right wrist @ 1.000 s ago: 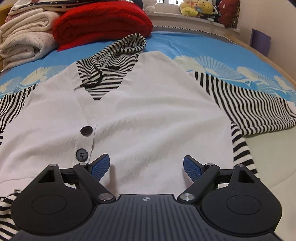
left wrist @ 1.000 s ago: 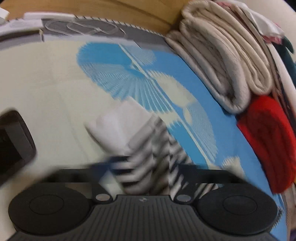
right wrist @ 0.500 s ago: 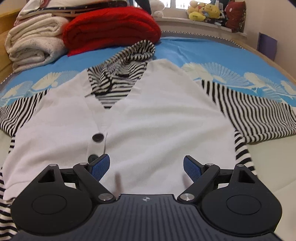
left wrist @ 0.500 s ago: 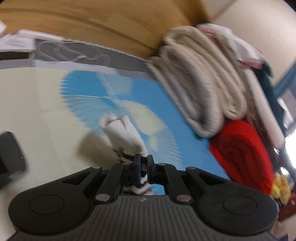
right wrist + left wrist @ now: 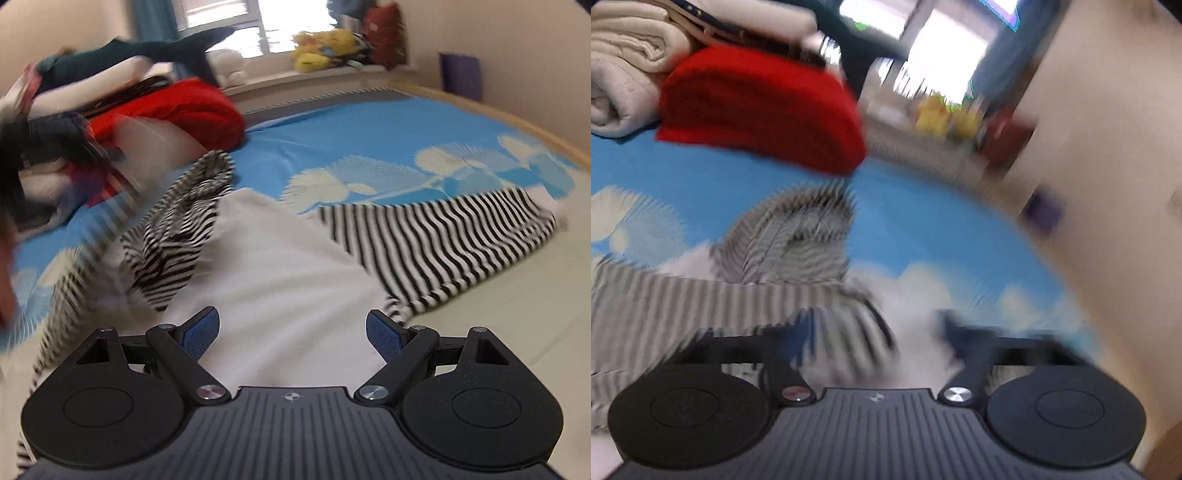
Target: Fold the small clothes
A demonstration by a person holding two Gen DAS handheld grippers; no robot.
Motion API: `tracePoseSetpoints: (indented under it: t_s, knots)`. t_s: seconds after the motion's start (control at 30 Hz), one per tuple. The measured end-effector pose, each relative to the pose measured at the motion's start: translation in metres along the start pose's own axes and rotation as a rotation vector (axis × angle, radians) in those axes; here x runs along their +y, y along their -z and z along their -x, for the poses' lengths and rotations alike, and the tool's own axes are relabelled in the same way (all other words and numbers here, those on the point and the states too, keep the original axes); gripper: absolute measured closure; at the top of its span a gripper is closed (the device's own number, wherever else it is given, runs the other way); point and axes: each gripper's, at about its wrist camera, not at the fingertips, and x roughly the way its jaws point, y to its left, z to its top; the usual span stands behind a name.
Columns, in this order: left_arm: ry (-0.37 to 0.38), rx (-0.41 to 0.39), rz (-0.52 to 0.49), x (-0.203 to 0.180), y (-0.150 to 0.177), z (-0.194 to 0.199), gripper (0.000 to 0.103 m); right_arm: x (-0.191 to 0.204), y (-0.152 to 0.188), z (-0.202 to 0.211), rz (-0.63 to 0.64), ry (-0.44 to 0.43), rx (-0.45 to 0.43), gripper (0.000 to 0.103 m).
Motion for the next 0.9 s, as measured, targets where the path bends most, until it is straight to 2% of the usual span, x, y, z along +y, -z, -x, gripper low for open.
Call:
tracePoseSetpoints:
  t_s: [0.07, 0.17, 0.27, 0.33, 0.43, 0.57, 0.7, 0.73, 0.9]
  knots:
    - [-0.052, -0.006, -0.067, 0.006, 0.017, 0.005, 0.008, -0.014, -0.004, 0.002, -0.048, -0.001, 0.01, 0.016]
    - [-0.143, 0.002, -0.117, 0.041, 0.027, 0.033, 0.005, -0.026, -0.005, 0.005, -0.083, -0.032, 0.024, 0.015]
    - [-0.328, 0.001, -0.127, 0.082, 0.033, 0.068, 0.002, -0.031, -0.005, 0.005, -0.108, -0.052, 0.038, 0.015]
    - [-0.418, 0.008, -0.138, 0.1, 0.043, 0.088, 0.001, -0.031, -0.005, 0.004, -0.135, -0.07, 0.052, 0.015]
    - [-0.478, -0.036, -0.151, 0.119, 0.062, 0.109, 0.0, -0.025, -0.001, 0.003, -0.137, -0.087, 0.062, 0.015]
    - [-0.536, -0.065, -0.185, 0.127, 0.079, 0.105, 0.0, -0.01, 0.009, 0.001, -0.09, -0.09, 0.074, 0.015]
    - [-0.488, 0.0, -0.086, 0.141, 0.073, 0.085, 0.0, -0.003, 0.019, -0.008, -0.055, -0.067, 0.092, 0.015]
    - [-0.462, -0.011, -0.086, 0.141, 0.068, 0.081, 0.001, -0.002, 0.021, -0.01, -0.048, -0.061, 0.099, 0.015]
    - [-0.478, 0.014, -0.166, 0.134, 0.07, 0.072, 0.0, -0.001, 0.023, -0.023, -0.03, -0.026, 0.122, 0.015]
